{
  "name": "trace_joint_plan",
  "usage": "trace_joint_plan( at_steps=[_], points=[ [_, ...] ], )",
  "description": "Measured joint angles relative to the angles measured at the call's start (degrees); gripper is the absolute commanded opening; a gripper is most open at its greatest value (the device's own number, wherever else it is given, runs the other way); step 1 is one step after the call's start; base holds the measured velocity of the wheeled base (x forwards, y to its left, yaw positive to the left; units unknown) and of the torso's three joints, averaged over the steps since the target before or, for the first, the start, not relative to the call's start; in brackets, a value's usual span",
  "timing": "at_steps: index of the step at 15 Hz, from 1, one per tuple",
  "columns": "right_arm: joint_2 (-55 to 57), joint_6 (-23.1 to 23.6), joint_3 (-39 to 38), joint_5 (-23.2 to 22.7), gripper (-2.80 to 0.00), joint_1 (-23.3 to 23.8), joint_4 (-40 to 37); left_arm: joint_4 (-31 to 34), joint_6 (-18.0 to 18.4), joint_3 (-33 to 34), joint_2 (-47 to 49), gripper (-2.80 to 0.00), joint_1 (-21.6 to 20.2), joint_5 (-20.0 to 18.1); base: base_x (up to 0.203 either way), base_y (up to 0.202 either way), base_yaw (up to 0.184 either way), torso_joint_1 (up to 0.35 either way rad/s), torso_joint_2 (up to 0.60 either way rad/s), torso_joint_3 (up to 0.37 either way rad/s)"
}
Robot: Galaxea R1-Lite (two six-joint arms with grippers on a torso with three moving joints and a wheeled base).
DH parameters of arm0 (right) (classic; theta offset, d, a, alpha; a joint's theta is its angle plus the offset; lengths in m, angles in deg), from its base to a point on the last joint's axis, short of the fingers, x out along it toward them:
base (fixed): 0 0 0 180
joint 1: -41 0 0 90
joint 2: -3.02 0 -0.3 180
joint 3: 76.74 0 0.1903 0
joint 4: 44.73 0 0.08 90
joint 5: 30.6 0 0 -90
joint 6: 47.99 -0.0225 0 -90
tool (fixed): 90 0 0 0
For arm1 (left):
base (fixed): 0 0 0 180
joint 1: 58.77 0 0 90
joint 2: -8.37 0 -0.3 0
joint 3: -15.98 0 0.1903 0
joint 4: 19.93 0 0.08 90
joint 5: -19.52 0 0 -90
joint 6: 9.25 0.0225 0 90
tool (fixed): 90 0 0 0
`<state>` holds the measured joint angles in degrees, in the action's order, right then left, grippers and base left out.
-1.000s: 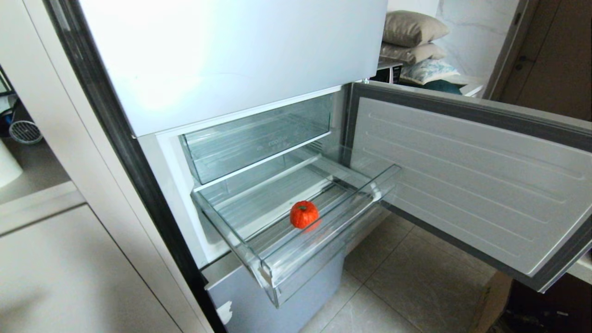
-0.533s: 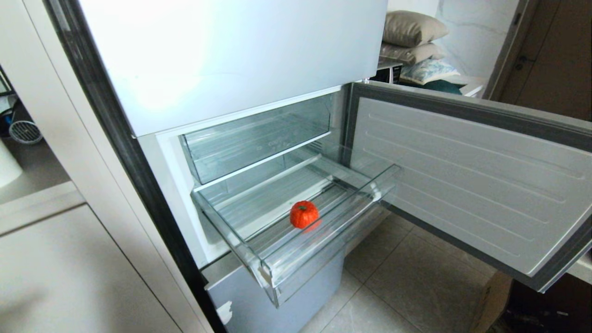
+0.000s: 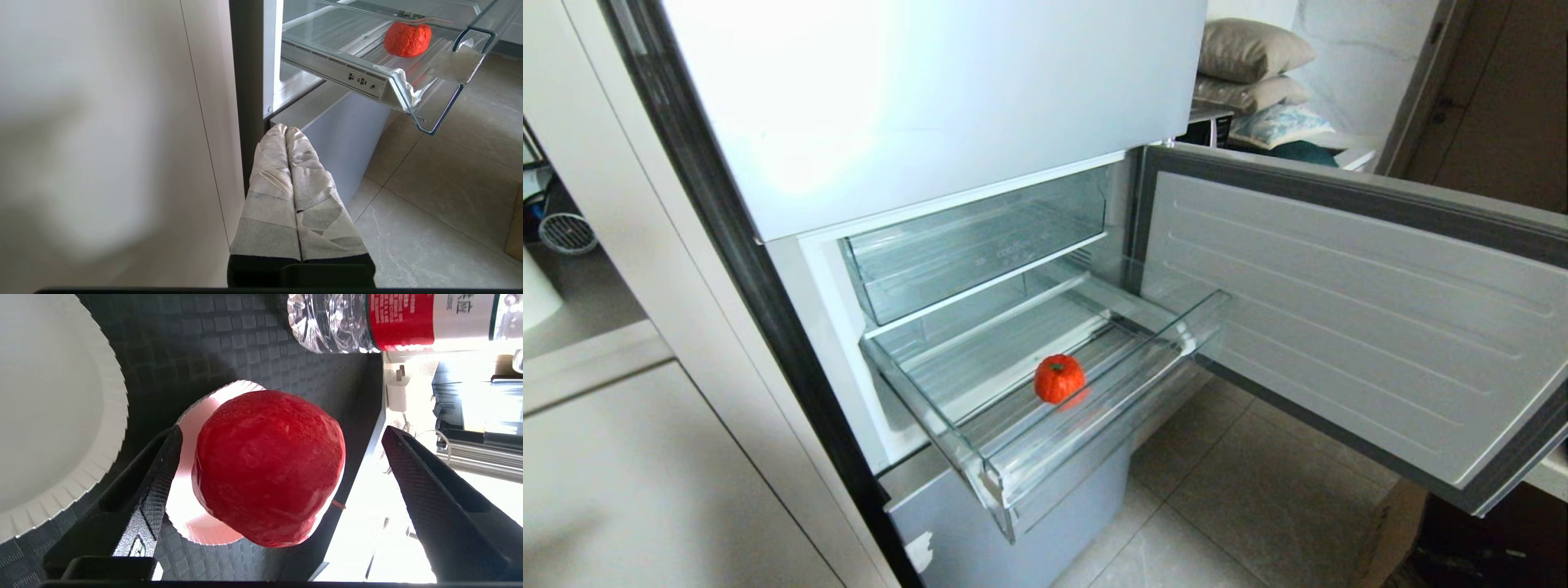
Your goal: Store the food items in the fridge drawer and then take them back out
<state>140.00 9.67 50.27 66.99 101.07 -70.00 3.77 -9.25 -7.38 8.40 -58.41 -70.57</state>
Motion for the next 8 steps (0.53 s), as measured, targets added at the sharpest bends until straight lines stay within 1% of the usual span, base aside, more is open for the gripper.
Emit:
trace_joint_plan(
  at_steps=[8],
  points=[
    [-0.4,-0.3,-0.3,-2.1,0.00,-1.3,-0.1,0.0,0.0,0.0,0.0,-2.80,0.0,0.0,0.000,0.000,0.000,0.000,0.00,0.000]
  ],
)
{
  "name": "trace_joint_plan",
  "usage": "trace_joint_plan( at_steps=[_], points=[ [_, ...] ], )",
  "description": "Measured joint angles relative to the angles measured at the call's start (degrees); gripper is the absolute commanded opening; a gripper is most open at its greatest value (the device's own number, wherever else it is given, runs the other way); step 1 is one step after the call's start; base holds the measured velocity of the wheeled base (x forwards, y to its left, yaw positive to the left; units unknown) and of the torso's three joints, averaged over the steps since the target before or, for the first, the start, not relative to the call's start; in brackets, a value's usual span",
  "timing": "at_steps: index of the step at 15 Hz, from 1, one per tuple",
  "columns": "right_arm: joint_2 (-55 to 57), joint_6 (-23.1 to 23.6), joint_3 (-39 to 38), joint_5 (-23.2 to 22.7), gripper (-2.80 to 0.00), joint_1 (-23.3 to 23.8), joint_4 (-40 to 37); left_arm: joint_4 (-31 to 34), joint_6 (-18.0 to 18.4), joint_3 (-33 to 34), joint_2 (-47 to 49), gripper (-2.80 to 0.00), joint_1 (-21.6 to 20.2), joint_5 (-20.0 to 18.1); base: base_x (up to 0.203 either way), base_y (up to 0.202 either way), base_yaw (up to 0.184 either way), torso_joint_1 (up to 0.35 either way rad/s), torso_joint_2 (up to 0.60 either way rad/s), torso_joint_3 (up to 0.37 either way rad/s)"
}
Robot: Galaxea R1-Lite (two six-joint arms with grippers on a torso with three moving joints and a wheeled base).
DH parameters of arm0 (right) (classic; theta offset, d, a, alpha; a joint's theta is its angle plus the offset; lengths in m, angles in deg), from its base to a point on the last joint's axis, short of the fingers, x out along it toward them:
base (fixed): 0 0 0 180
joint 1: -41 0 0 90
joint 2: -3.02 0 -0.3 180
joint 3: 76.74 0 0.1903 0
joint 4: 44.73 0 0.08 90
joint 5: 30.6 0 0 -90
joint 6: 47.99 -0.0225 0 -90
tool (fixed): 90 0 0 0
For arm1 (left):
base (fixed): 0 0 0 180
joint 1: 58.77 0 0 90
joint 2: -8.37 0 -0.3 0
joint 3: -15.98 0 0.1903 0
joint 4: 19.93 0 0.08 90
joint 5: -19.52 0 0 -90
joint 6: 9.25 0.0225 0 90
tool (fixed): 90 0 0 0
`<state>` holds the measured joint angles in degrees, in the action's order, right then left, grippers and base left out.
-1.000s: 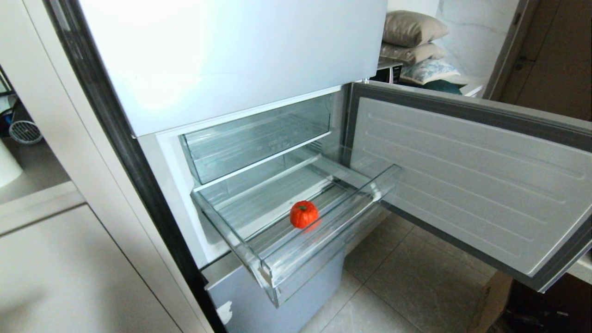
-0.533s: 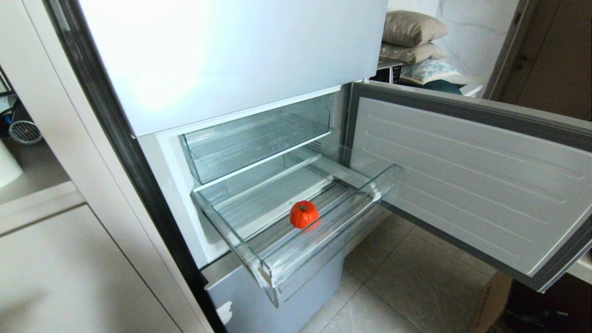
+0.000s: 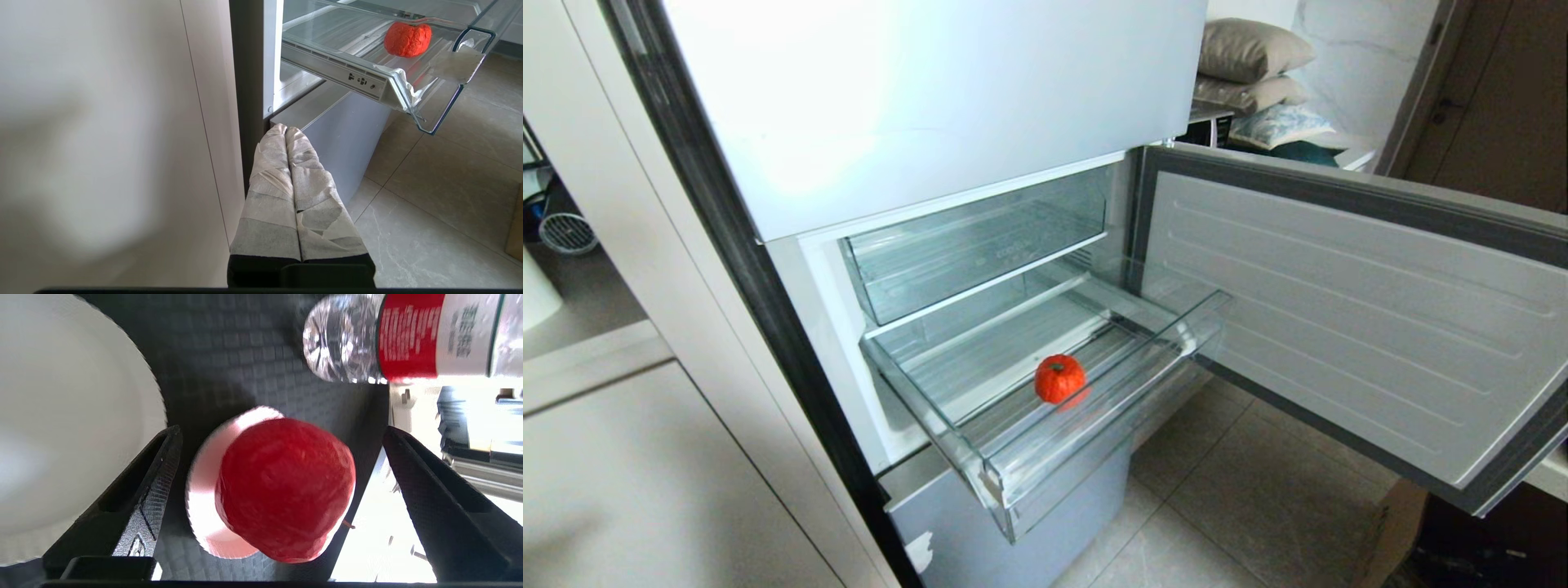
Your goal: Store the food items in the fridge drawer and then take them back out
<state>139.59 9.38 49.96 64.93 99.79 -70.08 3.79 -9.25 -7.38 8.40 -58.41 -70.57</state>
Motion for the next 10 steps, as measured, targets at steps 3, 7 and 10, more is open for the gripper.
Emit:
trace_joint_plan(
  at_steps=[3,7,10],
  points=[
    [-0.5,-0.3,-0.2,-0.9,0.00,-0.4,0.0,0.0,0.0,0.0,0.0,-2.80,0.0,0.0,0.000,0.000,0.000,0.000,0.00,0.000],
    [-1.7,-0.4,-1.3,-1.9,0.00,-0.9,0.0,0.0,0.0,0.0,0.0,-2.80,0.0,0.0,0.000,0.000,0.000,0.000,0.00,0.000],
    [-2.5,-0.4,-2.2,-2.7,0.00,-1.0,0.0,0.0,0.0,0.0,0.0,-2.80,0.0,0.0,0.000,0.000,0.000,0.000,0.00,0.000]
  ],
)
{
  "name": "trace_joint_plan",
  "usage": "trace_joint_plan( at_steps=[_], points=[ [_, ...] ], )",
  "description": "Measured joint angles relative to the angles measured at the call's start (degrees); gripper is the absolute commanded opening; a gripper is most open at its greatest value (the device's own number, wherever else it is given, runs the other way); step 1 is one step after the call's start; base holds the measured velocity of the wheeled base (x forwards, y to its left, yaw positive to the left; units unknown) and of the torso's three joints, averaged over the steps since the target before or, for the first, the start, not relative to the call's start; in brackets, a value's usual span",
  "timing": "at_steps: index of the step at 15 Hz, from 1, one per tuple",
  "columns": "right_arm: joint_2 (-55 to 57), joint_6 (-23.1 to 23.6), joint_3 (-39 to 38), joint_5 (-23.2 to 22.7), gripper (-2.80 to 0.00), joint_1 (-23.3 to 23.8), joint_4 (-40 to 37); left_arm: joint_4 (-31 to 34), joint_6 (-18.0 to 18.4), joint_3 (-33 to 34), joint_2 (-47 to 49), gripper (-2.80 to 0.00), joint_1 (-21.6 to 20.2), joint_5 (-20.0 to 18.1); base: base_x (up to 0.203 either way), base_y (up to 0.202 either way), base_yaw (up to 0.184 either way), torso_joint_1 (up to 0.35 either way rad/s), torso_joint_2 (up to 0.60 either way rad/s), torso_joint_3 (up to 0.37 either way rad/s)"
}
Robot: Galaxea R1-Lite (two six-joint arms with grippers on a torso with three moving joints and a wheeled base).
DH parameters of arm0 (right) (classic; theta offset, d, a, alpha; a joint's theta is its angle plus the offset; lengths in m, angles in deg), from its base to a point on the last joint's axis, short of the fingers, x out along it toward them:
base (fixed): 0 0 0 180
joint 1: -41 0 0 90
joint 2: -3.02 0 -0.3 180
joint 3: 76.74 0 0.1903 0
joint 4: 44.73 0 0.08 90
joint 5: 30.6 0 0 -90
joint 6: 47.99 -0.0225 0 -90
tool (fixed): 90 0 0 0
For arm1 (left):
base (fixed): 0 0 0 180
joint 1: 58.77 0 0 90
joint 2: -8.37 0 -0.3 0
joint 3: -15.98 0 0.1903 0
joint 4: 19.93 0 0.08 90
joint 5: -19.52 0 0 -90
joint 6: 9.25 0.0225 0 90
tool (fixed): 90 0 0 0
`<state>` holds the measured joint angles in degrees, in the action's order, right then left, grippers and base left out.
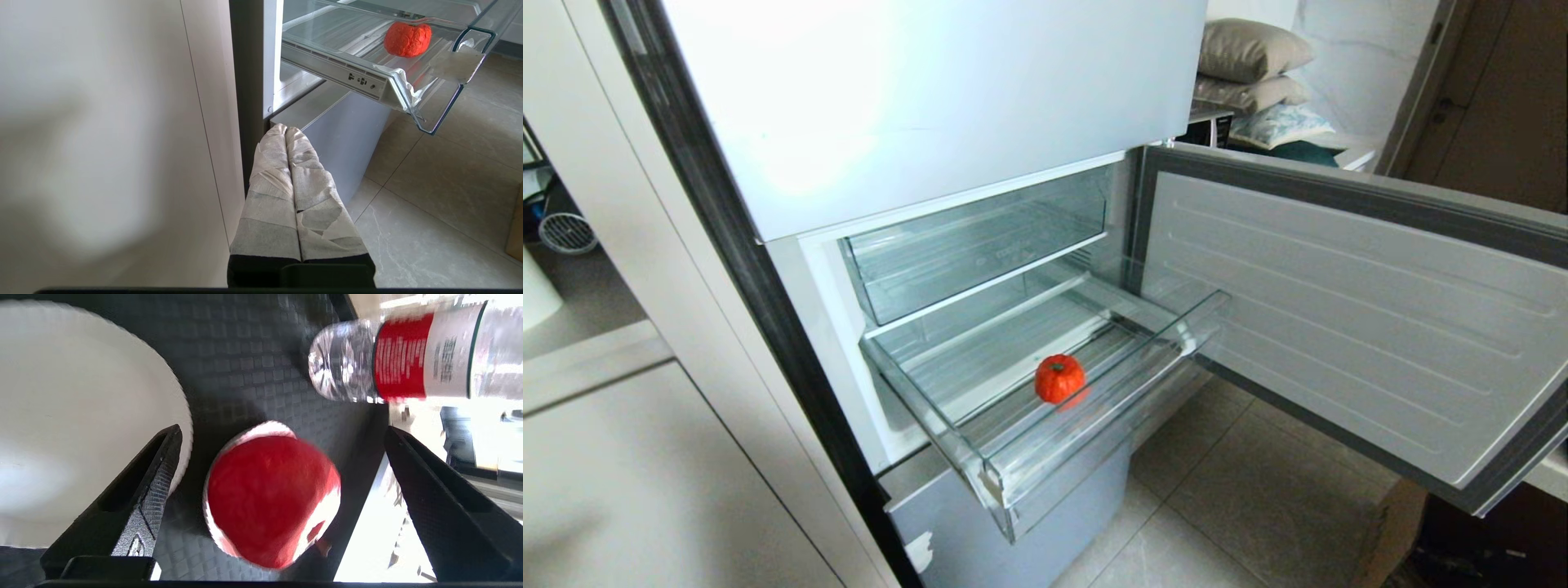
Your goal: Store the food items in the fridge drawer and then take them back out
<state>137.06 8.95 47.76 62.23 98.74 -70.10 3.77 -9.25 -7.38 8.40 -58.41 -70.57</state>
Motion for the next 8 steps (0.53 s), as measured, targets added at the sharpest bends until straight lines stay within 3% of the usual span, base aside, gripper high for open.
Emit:
trace_joint_plan(
  at_steps=[5,8],
  points=[
    [-1.3,-1.2,-1.0,-2.1,0.00,0.2,-0.1,0.0,0.0,0.0,0.0,-2.80,0.0,0.0,0.000,0.000,0.000,0.000,0.00,0.000],
    [-3.3,-5.2,-2.6,-5.3,0.00,0.4,-1.2,0.0,0.0,0.0,0.0,-2.80,0.0,0.0,0.000,0.000,0.000,0.000,0.00,0.000]
  ],
)
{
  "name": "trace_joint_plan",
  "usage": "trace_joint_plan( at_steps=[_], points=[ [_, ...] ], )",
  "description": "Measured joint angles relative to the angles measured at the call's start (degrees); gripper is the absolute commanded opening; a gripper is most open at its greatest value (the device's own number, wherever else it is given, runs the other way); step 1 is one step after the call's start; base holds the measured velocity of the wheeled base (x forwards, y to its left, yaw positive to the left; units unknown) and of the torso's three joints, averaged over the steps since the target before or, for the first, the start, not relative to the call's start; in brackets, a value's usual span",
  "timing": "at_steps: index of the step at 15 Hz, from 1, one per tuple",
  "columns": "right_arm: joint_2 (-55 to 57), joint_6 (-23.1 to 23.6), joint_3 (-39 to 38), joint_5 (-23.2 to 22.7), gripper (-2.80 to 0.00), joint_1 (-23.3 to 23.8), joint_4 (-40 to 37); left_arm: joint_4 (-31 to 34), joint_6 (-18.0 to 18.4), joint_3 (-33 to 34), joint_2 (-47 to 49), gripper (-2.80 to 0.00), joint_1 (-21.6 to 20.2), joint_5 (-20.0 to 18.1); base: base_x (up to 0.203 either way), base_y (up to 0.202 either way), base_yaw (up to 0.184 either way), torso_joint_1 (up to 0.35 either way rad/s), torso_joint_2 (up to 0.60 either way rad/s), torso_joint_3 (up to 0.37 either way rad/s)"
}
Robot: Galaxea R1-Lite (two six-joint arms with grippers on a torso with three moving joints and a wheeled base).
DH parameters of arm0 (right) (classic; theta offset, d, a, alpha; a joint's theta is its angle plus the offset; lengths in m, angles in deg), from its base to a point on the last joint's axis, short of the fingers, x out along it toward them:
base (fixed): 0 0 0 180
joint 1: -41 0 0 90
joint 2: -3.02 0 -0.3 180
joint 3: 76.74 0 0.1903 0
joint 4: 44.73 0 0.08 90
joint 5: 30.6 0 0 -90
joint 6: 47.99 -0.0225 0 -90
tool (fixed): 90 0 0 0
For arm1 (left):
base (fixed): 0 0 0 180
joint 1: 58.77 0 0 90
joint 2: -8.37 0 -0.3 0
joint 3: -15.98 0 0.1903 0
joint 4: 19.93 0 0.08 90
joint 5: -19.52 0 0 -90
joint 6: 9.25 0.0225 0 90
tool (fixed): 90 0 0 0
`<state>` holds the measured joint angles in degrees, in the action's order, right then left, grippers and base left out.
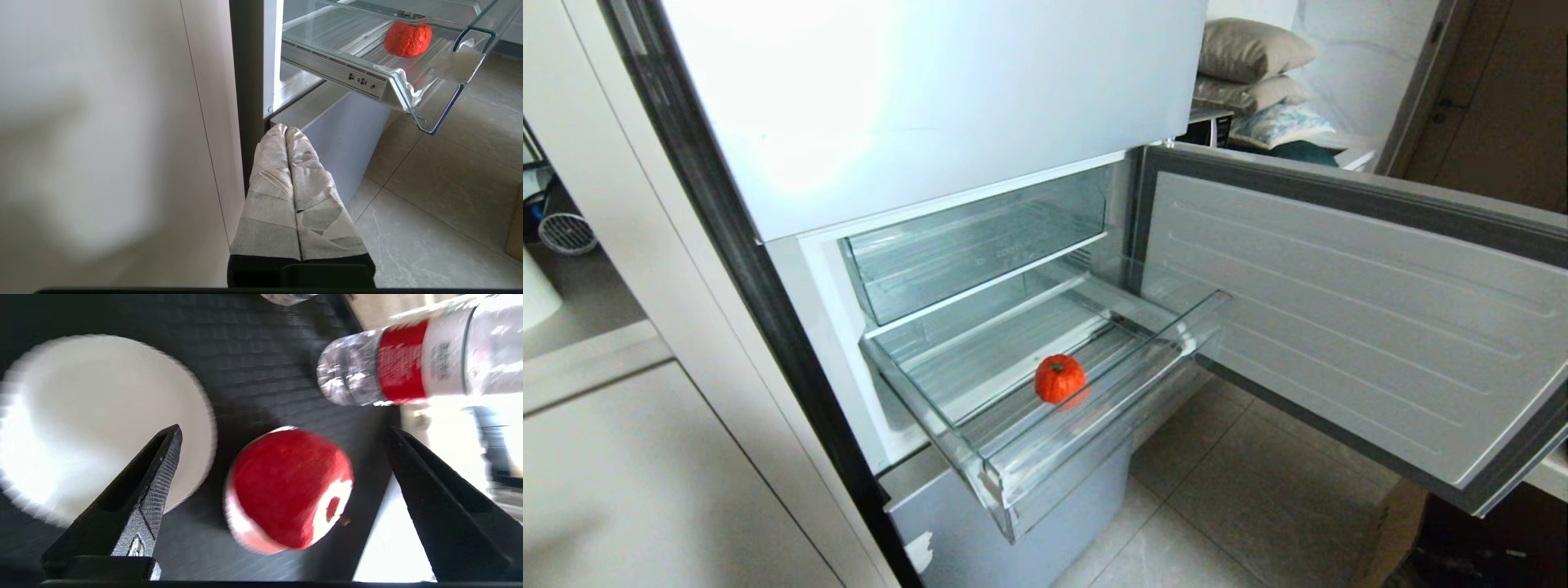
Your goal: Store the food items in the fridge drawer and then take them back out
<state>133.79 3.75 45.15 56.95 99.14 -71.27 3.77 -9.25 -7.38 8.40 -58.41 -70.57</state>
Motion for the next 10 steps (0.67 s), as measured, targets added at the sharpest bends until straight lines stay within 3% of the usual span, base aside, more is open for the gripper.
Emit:
trace_joint_plan(
  at_steps=[5,7,10],
  points=[
    [-3.0,-15.4,-0.3,-8.2,0.00,1.3,-5.4,0.0,0.0,0.0,0.0,-2.80,0.0,0.0,0.000,0.000,0.000,0.000,0.00,0.000],
    [-3.7,-23.0,-0.3,-12.1,0.00,2.7,-5.2,0.0,0.0,0.0,0.0,-2.80,0.0,0.0,0.000,0.000,0.000,0.000,0.00,0.000],
    [-4.3,-30.3,-0.4,-13.0,0.00,6.2,-0.4,0.0,0.0,0.0,0.0,-2.80,0.0,0.0,0.000,0.000,0.000,0.000,0.00,0.000]
  ],
)
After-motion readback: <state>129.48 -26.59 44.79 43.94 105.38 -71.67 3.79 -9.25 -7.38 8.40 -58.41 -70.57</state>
